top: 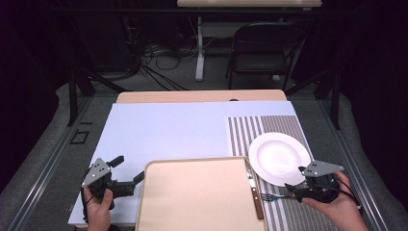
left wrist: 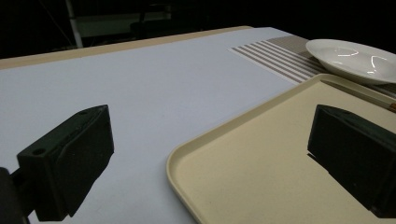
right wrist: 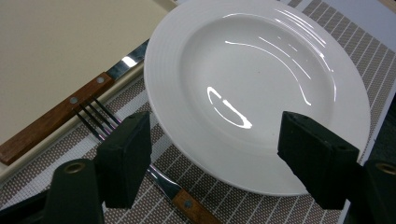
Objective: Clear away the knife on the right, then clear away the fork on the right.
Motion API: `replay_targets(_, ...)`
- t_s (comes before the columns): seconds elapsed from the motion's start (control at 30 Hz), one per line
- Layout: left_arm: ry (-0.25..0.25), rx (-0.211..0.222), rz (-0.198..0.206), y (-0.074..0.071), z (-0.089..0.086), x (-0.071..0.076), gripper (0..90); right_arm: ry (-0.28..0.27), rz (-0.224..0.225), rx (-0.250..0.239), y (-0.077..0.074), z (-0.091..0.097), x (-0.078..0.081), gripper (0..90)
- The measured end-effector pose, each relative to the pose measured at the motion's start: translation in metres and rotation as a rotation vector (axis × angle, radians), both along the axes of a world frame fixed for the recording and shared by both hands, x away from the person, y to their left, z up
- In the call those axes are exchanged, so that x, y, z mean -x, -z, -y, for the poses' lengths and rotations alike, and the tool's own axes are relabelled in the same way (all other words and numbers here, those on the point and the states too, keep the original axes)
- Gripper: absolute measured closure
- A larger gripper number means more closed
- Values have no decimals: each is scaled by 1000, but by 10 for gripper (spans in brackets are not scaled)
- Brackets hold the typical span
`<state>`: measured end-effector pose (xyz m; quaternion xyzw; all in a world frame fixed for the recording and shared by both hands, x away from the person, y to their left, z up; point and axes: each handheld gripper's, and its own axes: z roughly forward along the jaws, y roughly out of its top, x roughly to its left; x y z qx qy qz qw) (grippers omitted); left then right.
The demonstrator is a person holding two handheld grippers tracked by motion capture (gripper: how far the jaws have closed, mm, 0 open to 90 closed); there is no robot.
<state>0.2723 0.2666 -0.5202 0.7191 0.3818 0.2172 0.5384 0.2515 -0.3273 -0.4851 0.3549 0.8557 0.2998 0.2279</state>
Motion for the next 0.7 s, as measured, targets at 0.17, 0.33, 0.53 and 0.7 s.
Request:
replay_targets(0.17, 1, 2, 2, 0, 0, 0, 4, -33, -41, 43, 0, 0, -2, 312)
replay_targets(0.33, 1, -1, 0, 0, 0, 0, 4, -93, -33, 74, 1, -2, -6, 357)
replay_targets(0.53, -1, 1, 2, 0, 0, 0, 4, -145, -52, 161, 0, -4, -7, 397)
replay_targets(0.7, 1, -2, 0, 0, 0, 0, 4, -176, -65, 233, 1, -4, -8, 421)
